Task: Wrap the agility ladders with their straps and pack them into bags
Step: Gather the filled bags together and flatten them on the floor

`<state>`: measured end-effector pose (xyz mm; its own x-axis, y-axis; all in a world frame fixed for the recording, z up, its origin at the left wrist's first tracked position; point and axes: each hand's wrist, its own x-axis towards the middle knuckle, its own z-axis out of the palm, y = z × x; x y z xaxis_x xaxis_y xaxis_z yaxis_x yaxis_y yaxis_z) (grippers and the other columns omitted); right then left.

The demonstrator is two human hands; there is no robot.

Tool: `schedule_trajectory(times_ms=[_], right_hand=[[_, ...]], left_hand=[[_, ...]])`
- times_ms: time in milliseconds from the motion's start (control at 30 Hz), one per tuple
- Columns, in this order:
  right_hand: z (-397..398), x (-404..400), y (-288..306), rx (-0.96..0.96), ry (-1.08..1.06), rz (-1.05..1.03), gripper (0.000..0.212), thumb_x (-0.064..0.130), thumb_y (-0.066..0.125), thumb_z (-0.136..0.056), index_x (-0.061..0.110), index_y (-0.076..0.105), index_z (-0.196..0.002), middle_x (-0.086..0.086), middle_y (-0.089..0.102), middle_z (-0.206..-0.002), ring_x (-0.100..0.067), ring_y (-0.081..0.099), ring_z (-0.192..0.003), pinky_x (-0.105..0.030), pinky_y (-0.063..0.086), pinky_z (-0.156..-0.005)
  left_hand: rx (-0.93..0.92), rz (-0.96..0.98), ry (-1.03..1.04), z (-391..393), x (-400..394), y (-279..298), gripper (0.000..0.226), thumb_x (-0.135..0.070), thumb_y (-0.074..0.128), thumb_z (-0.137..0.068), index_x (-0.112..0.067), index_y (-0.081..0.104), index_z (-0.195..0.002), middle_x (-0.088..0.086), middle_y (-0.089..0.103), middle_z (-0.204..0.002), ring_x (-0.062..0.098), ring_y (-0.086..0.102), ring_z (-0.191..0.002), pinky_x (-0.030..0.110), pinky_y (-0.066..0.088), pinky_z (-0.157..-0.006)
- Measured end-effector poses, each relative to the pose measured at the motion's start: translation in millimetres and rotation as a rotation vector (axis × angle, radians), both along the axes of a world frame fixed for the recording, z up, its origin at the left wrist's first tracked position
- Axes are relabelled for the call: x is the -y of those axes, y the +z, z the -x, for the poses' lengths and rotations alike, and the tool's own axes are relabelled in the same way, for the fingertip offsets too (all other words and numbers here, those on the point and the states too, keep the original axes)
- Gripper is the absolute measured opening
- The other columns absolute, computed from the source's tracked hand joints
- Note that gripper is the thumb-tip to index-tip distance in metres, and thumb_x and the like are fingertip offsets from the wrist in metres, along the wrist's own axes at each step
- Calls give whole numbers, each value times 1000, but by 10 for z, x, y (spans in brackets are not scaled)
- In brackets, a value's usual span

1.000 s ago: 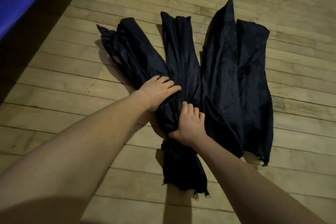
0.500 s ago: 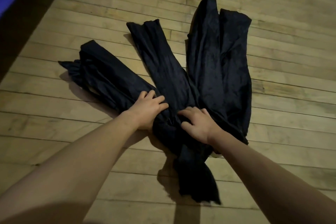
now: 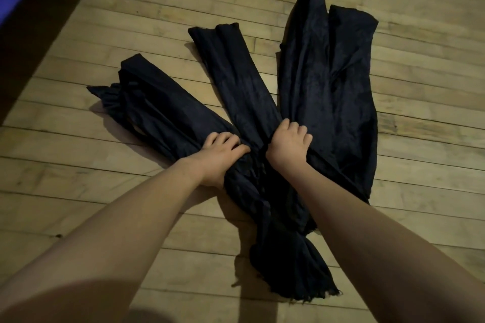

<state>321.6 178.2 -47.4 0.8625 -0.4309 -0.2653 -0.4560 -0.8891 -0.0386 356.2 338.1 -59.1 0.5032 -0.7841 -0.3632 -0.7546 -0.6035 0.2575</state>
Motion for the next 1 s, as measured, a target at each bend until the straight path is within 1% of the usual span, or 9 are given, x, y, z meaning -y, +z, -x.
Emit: schedule_trajectory(times_ms=[100,233,400,467,533,600,700,833,1000], right_hand=[[-30,1,82,-39,-53,-65,51,21,65,-83,4,41,-125,-16,41,-131,-34,34,-123,-39,26,-104],[132,-54,68,12,-53,-117,59,17,69,-79,8,35,-126,-14,40,-131,-34,34,-125,-41,25,-105],[411,-46,93,104,17,-389,37,6,56,-77,16,31,-102,4,47,-81,-25,50,-95,-34,24,-91],[488,-47,112,149,10,-482,31,19,54,-86,14,38,-112,0,56,-91,-26,51,-102,-35,21,-94],[568,-76,129,81,59,-490,59,44,53,-91,12,34,-136,-11,54,-127,-30,42,-126,-40,17,-106],[665,-138,132,-86,177,-425,111,73,56,-76,10,7,-152,-14,23,-155,-31,19,-143,-46,9,-115],[721,-215,140,-213,301,-296,148,83,66,-54,9,-18,-151,-17,0,-159,-32,3,-146,-48,1,-117],[648,-349,151,-294,269,-217,156,75,76,-51,6,-26,-147,-20,-6,-157,-36,-3,-146,-52,-4,-118],[656,-573,97,-218,212,-170,146,59,82,-57,3,-17,-148,-22,3,-154,-39,6,-143,-54,7,-116]], left_hand=[[-3,12,42,36,-12,-3,97,-40,71,-77,-14,12,-148,6,22,-143,24,13,-139,38,3,-112],[-7,83,85,96,-41,-1,88,-40,68,-80,-12,16,-145,5,26,-138,23,20,-135,36,6,-111],[-3,114,104,222,-75,23,86,-42,68,-79,-18,16,-144,1,30,-131,20,26,-128,36,11,-109],[4,126,99,296,-98,26,87,-44,67,-79,-18,16,-144,0,31,-131,21,26,-128,37,12,-109],[3,134,105,349,-121,33,86,-41,68,-79,-17,16,-144,1,32,-133,21,26,-129,37,11,-109],[0,113,103,361,-151,42,89,-39,69,-79,-16,15,-145,3,29,-137,22,23,-133,36,10,-110],[58,67,72,356,-196,62,101,-53,69,-77,-10,12,-148,9,19,-148,27,16,-139,37,8,-114],[178,37,73,348,-263,88,112,-65,61,-76,-7,4,-152,16,7,-156,32,5,-145,40,3,-117],[243,-78,-6,286,-205,133,128,-70,61,-73,-6,-19,-149,16,-19,-157,30,-17,-146,42,-11,-117]])
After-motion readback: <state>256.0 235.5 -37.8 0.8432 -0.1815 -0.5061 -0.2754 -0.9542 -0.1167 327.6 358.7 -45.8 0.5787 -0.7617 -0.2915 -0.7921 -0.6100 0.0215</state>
